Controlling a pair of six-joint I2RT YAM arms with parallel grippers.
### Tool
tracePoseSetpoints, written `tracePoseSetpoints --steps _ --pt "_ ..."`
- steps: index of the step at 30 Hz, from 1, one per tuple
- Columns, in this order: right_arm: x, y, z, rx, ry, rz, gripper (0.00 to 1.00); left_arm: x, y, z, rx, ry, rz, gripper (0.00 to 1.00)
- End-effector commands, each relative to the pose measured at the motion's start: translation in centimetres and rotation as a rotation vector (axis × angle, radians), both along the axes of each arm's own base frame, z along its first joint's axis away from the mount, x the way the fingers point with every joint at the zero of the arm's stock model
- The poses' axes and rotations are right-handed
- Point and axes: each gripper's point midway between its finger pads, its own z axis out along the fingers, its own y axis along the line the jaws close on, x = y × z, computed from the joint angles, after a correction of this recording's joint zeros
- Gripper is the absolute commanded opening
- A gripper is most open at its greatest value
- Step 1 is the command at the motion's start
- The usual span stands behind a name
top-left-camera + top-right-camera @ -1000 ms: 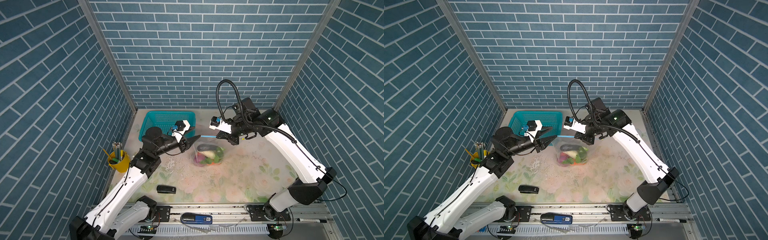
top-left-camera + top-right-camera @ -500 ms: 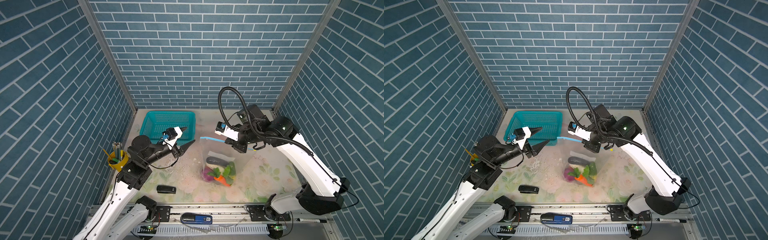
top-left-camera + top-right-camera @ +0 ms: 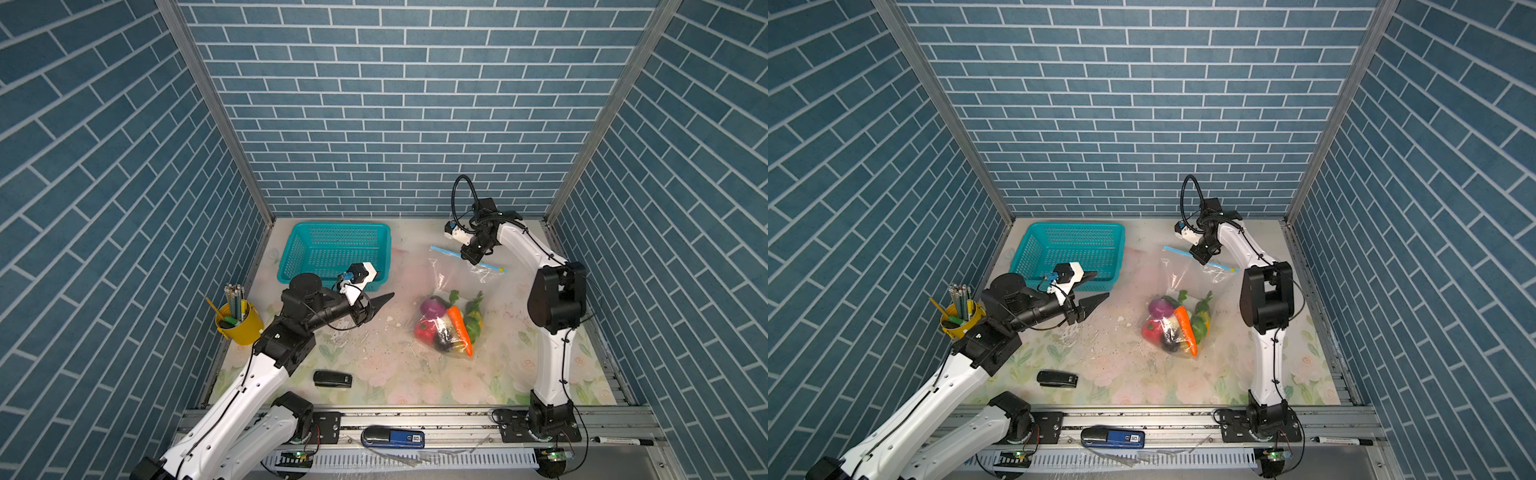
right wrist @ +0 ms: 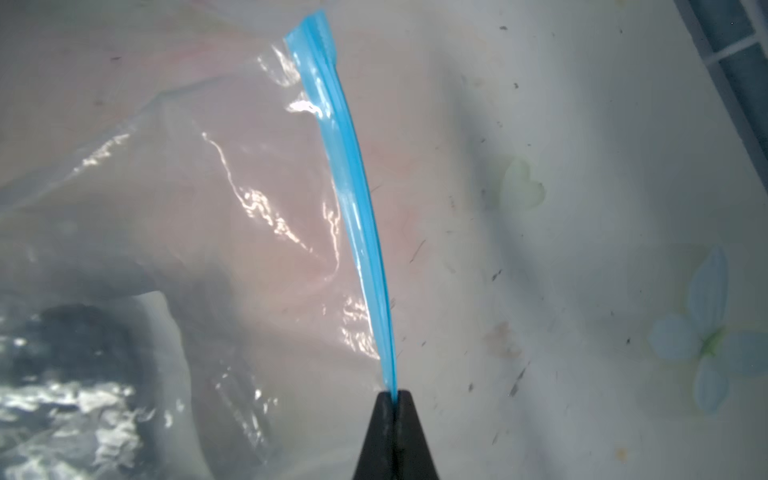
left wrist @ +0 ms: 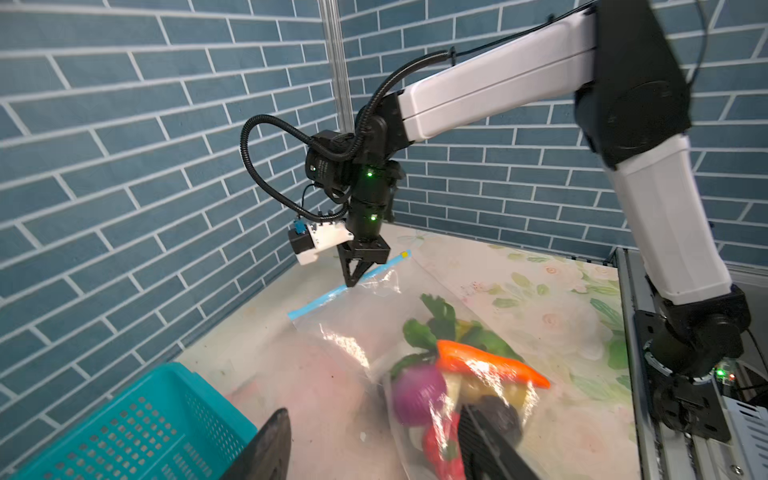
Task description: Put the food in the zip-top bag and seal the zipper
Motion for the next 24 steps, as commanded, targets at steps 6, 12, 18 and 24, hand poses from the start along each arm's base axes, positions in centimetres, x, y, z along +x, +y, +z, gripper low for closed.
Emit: tracePoseSetpoints --steps 6,12,18,24 --pt "8.0 -2.7 -1.2 0.055 -0.096 -0.062 0.42 1.9 3.4 -6.6 0.033 0.160 0.269 0.95" --pt "6.5 -3.1 11.9 0.238 -0.346 -0.279 0.68 4.7 10.7 -12.0 0.202 0.246 0.717 0.99" --pt "-0.8 -7.6 14.9 0.366 -0.590 -0.557 0.74 5.6 16.9 -13.9 0.347 0.247 1.047 0.99" --pt "-9.5 -12.0 10.5 0.385 -0.673 -0.747 0.73 5.1 19.4 -15.8 0.314 0.204 1.107 0.99"
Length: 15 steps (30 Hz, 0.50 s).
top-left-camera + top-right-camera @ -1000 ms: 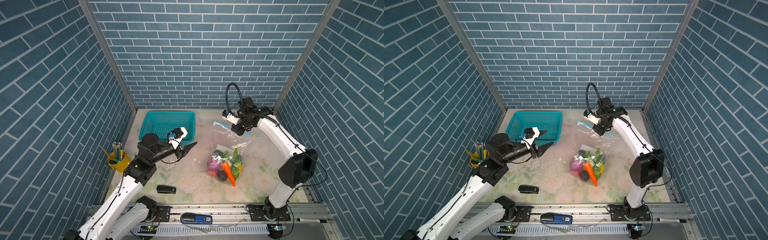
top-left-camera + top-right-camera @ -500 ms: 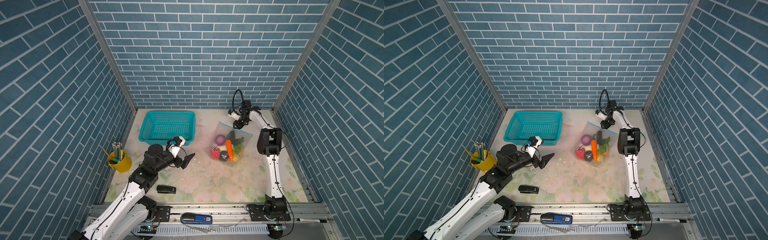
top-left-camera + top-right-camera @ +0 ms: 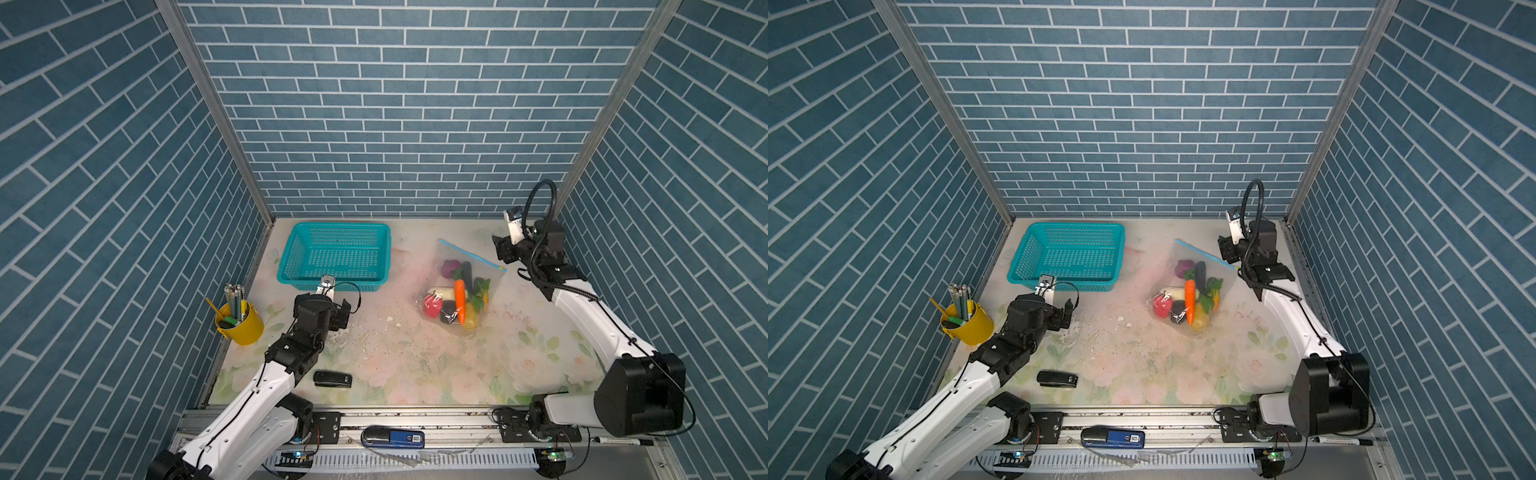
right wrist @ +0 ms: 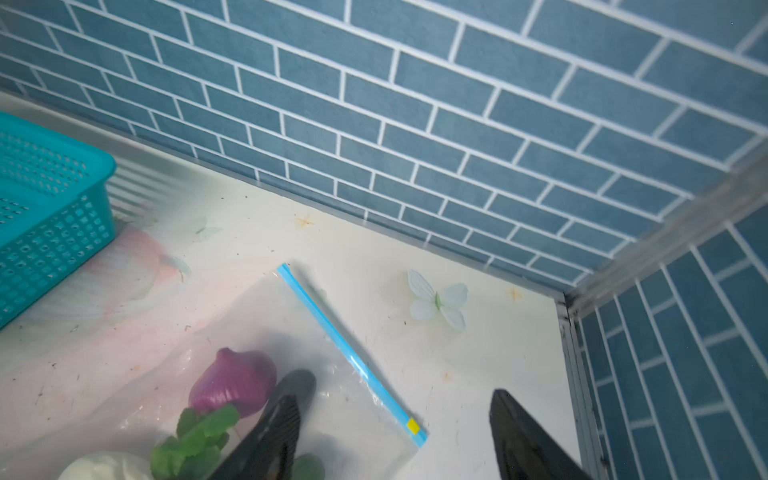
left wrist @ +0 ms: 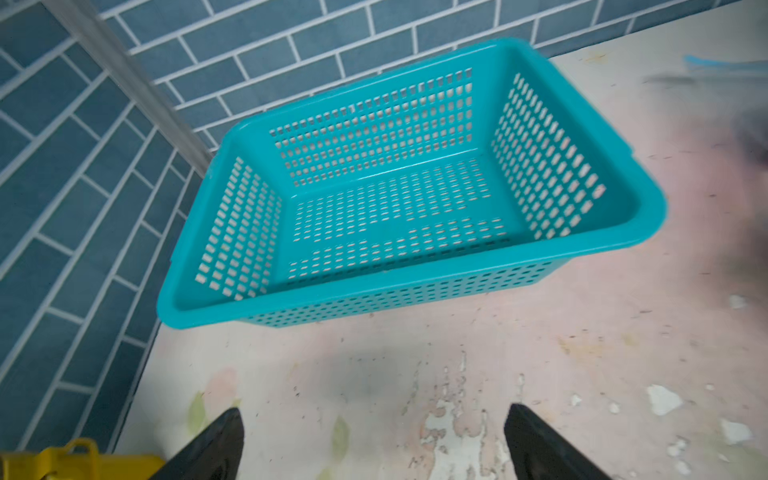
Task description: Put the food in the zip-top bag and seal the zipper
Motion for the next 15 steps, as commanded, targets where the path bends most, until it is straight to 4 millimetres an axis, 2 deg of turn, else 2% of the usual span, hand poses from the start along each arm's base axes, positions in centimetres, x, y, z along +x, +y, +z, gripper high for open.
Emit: tracePoseSetpoints --steps 1,4,7,12,15 --pt "-2.6 -2.5 -4.6 0.046 0.004 -0.144 0.73 -0.3 2.4 -1.1 0.025 -0.064 0.068 0.99" --pt "-5.6 -4.5 -6.5 0.054 -0.052 -0.228 0.73 -0.1 3.1 -1.8 -0.025 -0.110 0.070 0.99" --pt "-6.9 -5.8 -8.4 0.069 -0.065 -0.290 0.73 1.1 3.7 -2.8 -0.020 -0.078 0.086 0.99" --pt "-7.2 -6.4 -9.8 0.115 -0.142 -0.319 0.73 3.3 3.9 -3.1 -0.034 -0.112 0.083 0.97" --pt "-6.1 -7.0 -10.7 0.102 -0.172 -0.347 0.73 4.7 3.3 -3.0 -0.013 -0.130 0.047 0.96"
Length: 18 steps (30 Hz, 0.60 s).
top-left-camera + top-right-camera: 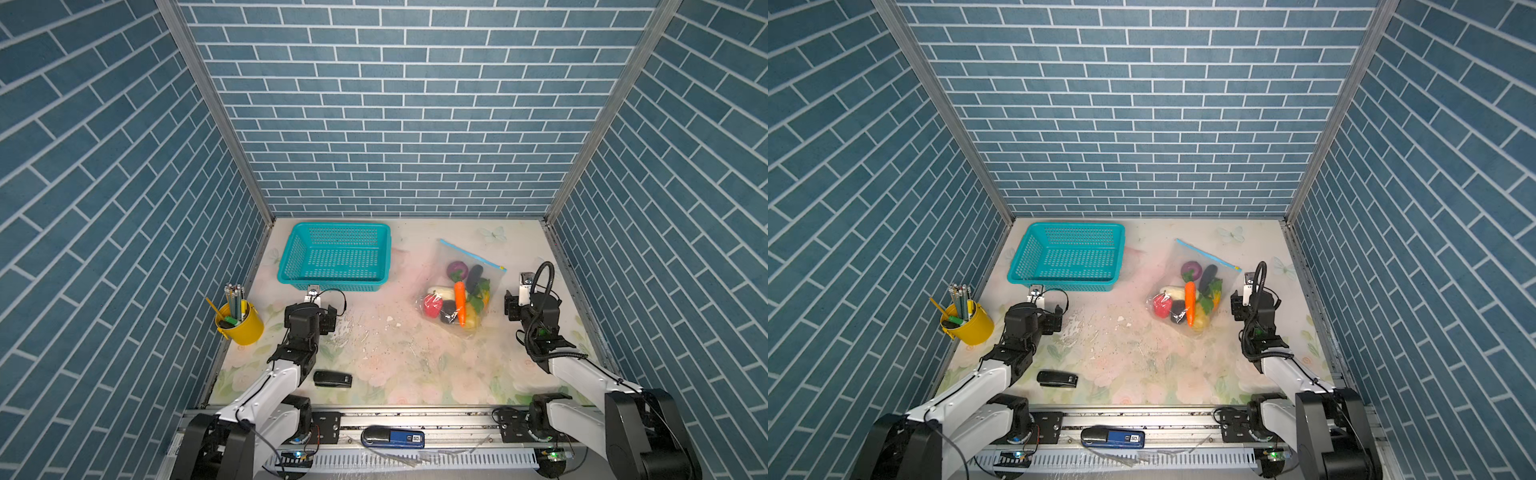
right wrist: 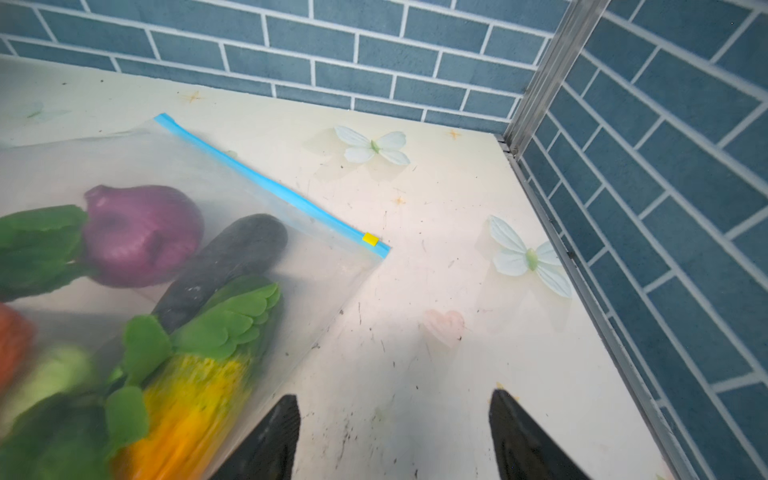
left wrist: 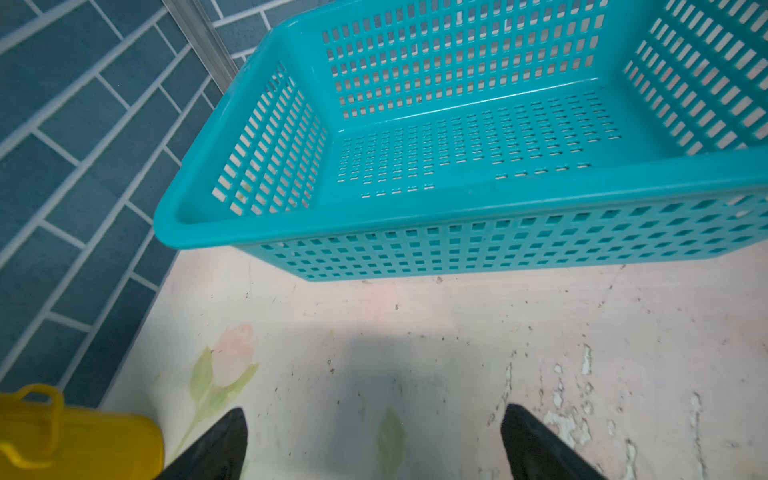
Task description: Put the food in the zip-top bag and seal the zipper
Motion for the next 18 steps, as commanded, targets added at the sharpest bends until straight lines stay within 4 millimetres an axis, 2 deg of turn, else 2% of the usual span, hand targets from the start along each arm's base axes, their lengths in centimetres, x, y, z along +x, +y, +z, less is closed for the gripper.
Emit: tracePoseSetpoints --steps 1,4,6,9,13,15,18 --pt "1.6 -1.1 1.6 0.021 -0.164 -0.062 0.73 2.8 -0.7 3.5 -0.001 -0.156 -0.043 0.96" --pt "2.6 -1.1 1.1 -0.005 -0.144 -0.054 0.74 4.2 -0.4 3.7 -0.010 -0.203 -0.048 0.94" --pt "3.2 -1.8 0.0 -0.001 -0.138 -0.089 0.77 5.1 -0.2 3.9 -0.022 -0.231 -0.055 0.99" --pt "3.4 -2.3 -0.3 0.029 -0.118 -0.088 0.79 6.1 0.1 3.3 -0.028 -0.238 -0.036 0.99" --pt "3.8 -3.3 -1.0 0.075 -0.106 -0.114 0.80 6.7 0.0 1.4 -0.034 -0.238 -0.038 0.99" --pt "3.9 -3.2 -1.4 0.068 -0.133 -0.103 0.81 6.9 0.2 1.3 -0.033 -0.244 -0.026 0.99" --pt "4.7 -2.8 -2.0 0.081 -0.067 -0.070 0.80 6.9 0.2 1.3 -0.034 -0.243 -0.023 0.99"
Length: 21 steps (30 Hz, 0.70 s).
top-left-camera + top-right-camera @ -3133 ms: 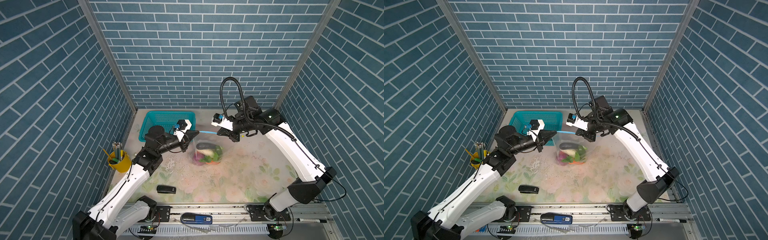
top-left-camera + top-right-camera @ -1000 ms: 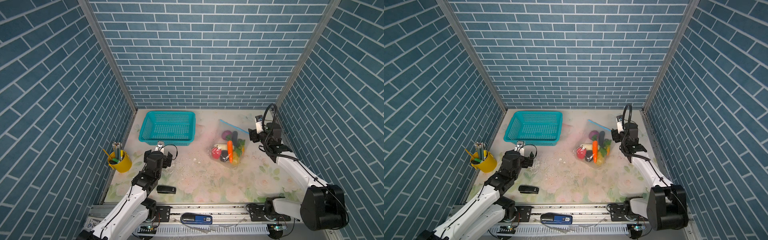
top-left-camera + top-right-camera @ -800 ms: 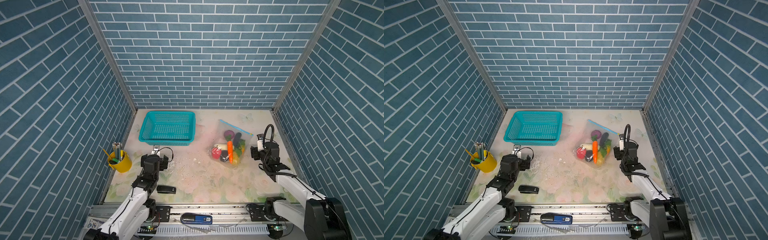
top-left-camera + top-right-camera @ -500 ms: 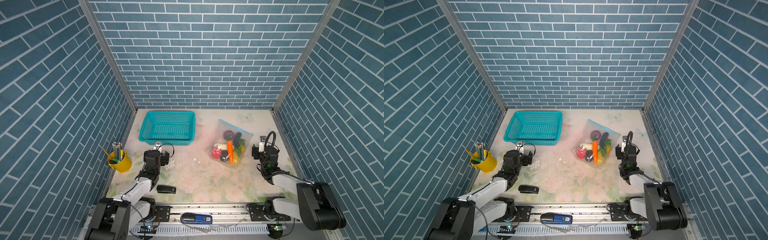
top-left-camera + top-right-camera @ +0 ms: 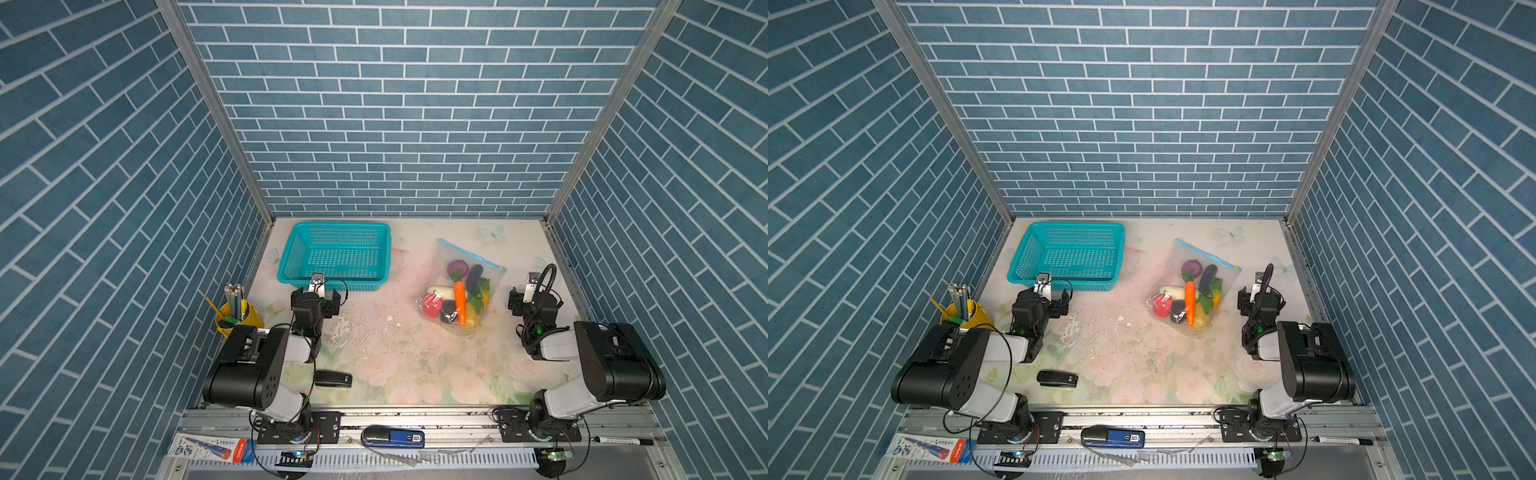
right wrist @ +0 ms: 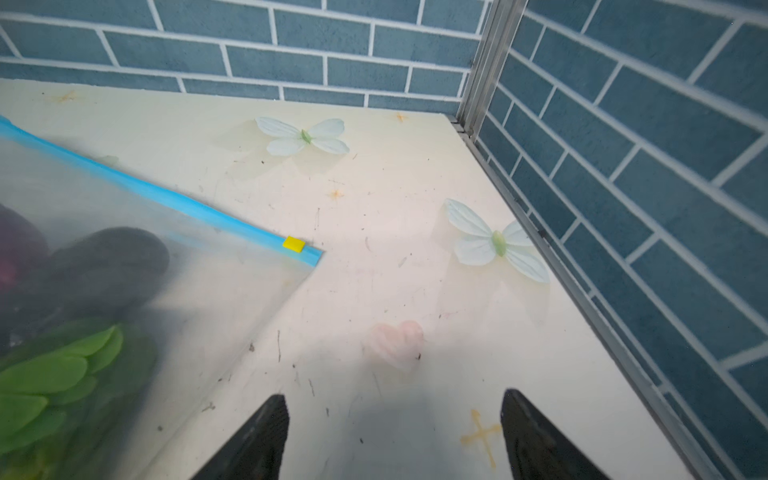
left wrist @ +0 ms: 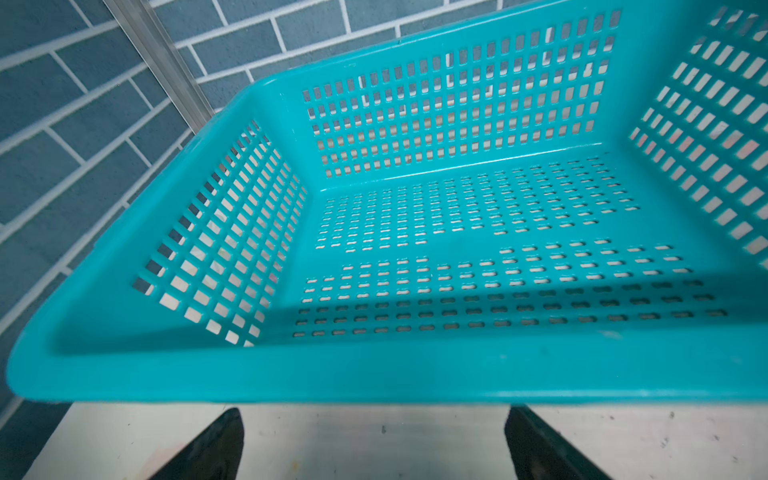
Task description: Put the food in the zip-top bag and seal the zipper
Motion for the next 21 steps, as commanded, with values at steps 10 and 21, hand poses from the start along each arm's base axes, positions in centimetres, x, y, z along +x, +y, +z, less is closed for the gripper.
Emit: tracePoseSetpoints --steps 10,21 --pt "2.0 0.4 1.5 0.076 -0.024 0.038 0.99 1.7 2.2 2.0 -0.016 -0.058 0.136 0.99" --pt "2.7 1.9 1.1 0.115 0.016 0.151 0.99 1.8 2.7 1.9 -0.018 -0.042 0.166 0.99"
